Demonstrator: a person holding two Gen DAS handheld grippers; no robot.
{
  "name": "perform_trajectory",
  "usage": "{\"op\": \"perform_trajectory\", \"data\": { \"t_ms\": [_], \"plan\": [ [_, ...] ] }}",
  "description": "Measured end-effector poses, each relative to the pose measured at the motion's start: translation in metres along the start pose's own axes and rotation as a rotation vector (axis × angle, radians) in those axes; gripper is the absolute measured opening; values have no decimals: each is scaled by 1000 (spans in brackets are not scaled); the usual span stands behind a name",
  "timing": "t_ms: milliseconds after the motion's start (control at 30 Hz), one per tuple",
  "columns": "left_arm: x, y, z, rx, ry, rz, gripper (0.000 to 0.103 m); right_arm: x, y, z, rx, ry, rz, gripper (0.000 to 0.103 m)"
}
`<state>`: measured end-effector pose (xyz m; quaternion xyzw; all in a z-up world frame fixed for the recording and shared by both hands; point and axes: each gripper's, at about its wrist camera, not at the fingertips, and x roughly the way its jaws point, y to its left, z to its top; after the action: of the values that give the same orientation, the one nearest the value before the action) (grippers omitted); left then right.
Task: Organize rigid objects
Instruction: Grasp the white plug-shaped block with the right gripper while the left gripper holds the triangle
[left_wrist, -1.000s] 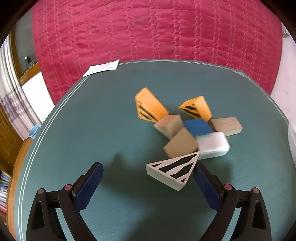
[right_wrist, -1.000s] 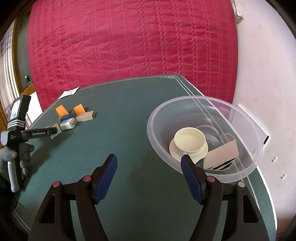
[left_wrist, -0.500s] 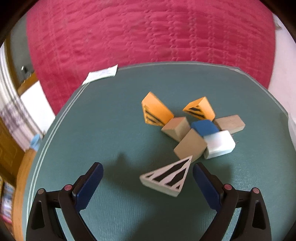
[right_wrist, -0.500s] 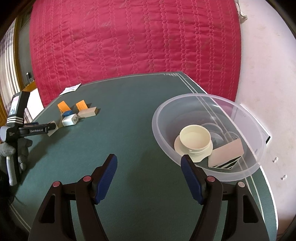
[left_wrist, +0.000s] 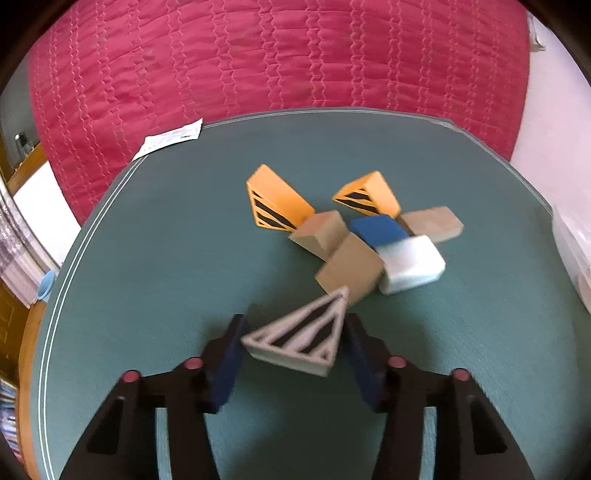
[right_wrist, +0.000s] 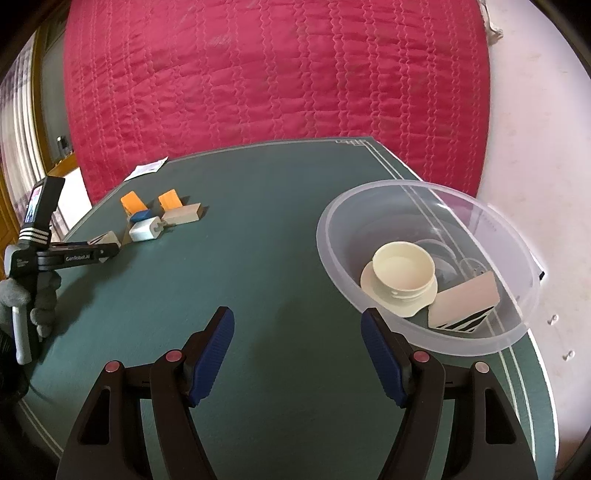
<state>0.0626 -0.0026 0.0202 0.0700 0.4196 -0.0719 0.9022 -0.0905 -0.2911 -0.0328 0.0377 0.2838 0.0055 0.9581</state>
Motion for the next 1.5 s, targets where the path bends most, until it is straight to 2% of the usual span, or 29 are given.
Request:
{"op": "perform_trajectory", "data": {
  "t_ms": [67,367,600,800,833,1133,1400,1500],
  "plan": [
    [-4,-3,-4,3,-2,-2,46,1,2,-1,-8,6,5,72],
    [-15,-16,-15,4,12,-33,47,4,12,-5,-45,25,19,72],
    [-14,-16,-15,1,4,-22,54,4,16,-6,-51,33,26,72],
    [-12,-16,-13,24,0,-37,52,12,27,2,-33,75,104,72],
    [-12,-17,-13,30,-1,-48,45,14,31,4,-34,83,124,72],
    [-29,-11,-18,27,-44,-47,45,39,65,25,-53,174,232,72],
    [-39,11,-27,-22,-65,5,45,70,108,50,-112,199,264,72],
    [-41,15,-29,-35,-70,4,45,83,125,59,-125,190,268,72]
  ]
}}
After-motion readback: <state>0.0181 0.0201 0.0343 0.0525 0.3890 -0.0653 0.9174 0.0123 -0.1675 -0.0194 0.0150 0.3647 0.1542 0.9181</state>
